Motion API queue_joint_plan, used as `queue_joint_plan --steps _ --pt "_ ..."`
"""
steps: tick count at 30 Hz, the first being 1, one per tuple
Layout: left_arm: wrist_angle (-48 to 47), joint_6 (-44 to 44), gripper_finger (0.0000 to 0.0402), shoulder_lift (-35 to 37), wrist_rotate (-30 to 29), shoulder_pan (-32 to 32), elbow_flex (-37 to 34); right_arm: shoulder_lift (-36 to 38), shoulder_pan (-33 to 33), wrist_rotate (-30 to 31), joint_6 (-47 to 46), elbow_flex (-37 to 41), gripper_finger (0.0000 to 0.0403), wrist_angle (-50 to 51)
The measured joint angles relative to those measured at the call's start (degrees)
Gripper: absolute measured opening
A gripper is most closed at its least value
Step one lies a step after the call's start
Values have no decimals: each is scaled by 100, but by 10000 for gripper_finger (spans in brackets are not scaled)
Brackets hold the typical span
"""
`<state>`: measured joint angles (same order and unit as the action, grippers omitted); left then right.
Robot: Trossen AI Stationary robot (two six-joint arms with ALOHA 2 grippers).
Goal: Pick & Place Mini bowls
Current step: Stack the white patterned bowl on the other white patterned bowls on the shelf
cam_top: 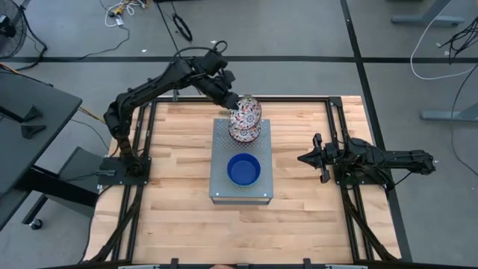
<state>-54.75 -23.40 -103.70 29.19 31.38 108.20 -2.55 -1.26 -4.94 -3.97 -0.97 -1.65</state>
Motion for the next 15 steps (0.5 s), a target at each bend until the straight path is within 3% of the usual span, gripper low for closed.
queue_joint_plan --steps 15 --pt "-813 25 15 7 -156 -52 0 0 1 -1 1 0 11 -1"
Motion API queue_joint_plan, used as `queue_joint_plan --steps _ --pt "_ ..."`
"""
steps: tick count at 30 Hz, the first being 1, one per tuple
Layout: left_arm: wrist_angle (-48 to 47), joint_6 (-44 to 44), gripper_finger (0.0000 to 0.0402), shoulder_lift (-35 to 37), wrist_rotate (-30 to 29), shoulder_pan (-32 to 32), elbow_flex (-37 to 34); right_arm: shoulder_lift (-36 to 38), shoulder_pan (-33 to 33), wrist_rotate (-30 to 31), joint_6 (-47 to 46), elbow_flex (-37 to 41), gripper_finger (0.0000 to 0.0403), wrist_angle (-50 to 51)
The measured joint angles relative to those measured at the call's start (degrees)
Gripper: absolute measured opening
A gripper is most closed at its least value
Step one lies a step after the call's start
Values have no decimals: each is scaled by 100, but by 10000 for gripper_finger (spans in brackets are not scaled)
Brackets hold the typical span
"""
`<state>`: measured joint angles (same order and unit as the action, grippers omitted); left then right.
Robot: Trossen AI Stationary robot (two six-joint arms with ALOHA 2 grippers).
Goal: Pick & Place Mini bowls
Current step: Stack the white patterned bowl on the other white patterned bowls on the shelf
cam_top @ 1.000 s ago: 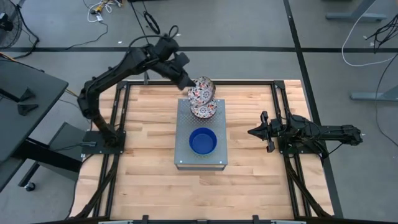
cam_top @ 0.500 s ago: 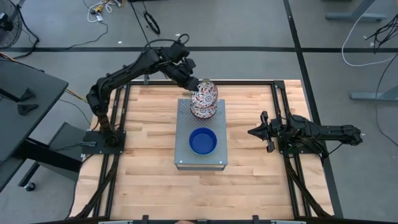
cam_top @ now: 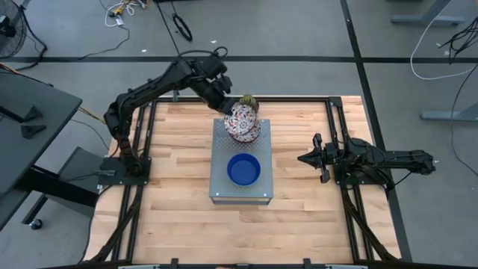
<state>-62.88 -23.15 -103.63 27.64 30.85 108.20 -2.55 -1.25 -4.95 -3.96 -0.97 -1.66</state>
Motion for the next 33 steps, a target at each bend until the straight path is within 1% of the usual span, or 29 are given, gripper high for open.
queue_joint_plan --steps 7,13,20,27,33 --pt "-152 26 9 -60 -136 -95 -6 0 0 0 -1 -1 11 1" --pt "-61 45 20 -201 -128 -203 -9 2 1 2 -1 0 11 -1" --pt "66 45 13 -261 -125 -273 -4 2 1 2 0 0 11 1" --pt "55 40 33 -264 -179 -276 -4 0 -1 2 -1 0 11 1" --pt "51 40 26 -264 -248 -280 -4 0 -1 1 0 0 11 1"
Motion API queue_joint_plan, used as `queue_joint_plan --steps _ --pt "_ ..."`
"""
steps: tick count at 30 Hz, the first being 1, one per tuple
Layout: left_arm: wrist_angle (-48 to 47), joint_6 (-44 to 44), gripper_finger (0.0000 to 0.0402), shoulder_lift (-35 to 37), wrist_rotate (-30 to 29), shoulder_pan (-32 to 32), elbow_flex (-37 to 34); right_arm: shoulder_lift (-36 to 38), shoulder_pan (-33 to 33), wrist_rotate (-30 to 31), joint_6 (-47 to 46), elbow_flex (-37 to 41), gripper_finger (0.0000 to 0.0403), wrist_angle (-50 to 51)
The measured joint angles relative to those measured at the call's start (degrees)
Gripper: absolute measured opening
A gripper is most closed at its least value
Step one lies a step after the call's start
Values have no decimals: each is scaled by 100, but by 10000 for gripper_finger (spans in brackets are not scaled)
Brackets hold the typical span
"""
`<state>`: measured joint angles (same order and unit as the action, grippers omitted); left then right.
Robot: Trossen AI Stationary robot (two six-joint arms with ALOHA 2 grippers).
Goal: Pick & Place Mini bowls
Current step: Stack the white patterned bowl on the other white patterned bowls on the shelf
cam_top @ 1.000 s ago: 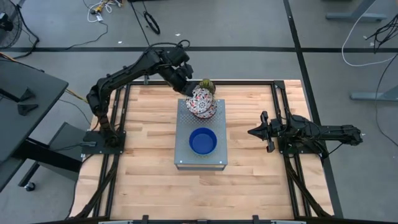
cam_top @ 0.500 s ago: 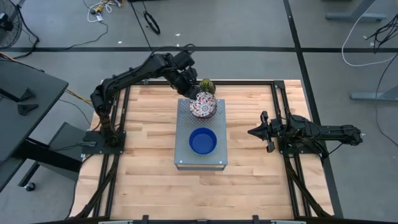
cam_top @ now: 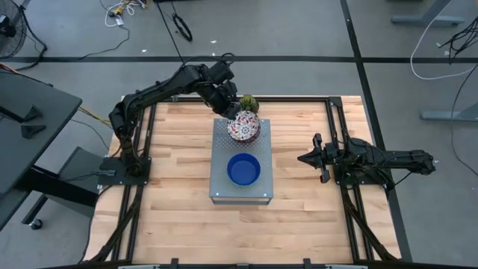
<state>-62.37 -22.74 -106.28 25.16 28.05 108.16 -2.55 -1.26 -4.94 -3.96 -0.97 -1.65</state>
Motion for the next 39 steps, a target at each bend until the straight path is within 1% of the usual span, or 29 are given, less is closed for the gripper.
queue_joint_plan --steps 5,12,34,39 --pt "2 -2 22 -2 -136 -9 0 1 0 0 0 0 11 0" --pt "73 -20 31 0 -165 -7 0 1 0 0 0 0 11 0" --pt "120 -63 33 0 -297 -7 0 1 1 0 0 0 11 0" --pt "118 -66 51 0 -288 -7 0 1 1 0 -1 0 11 1"
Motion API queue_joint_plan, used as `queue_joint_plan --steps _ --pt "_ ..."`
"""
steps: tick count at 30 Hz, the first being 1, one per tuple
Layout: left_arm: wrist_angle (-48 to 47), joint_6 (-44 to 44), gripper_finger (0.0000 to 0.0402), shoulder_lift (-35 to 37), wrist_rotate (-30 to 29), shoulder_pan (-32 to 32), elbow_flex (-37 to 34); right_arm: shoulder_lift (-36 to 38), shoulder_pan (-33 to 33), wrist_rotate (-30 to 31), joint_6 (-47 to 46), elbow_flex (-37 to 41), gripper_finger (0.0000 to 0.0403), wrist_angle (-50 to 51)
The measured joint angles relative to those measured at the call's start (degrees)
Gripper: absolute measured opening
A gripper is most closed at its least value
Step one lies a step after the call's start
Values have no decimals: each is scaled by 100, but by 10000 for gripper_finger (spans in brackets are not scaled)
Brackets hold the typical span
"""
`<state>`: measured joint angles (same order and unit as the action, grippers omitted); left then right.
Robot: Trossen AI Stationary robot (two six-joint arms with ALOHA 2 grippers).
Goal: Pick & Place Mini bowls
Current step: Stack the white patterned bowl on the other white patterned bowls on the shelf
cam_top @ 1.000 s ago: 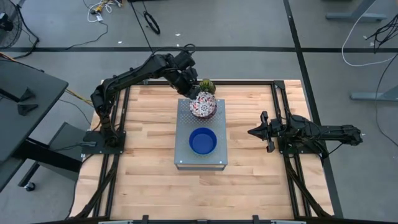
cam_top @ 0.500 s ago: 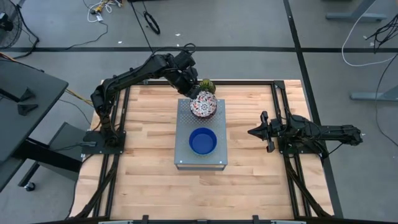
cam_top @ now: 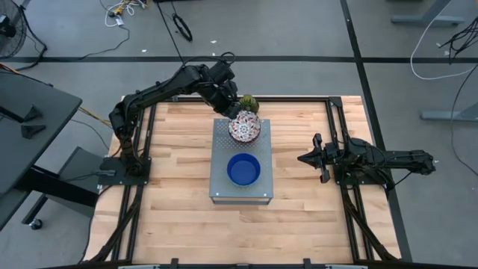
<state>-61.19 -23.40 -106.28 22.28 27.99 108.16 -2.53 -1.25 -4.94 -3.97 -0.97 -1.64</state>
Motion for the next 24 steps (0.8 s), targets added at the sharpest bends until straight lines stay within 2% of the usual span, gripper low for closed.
queue_joint_plan --steps 10,20,24 --pt "24 28 107 7 85 -15 0 0 -1 0 1 -1 11 2" --pt "31 134 110 7 230 -15 0 -1 2 -1 0 -1 11 2" --pt "14 168 113 9 22 -15 0 -1 0 -1 0 0 11 0"
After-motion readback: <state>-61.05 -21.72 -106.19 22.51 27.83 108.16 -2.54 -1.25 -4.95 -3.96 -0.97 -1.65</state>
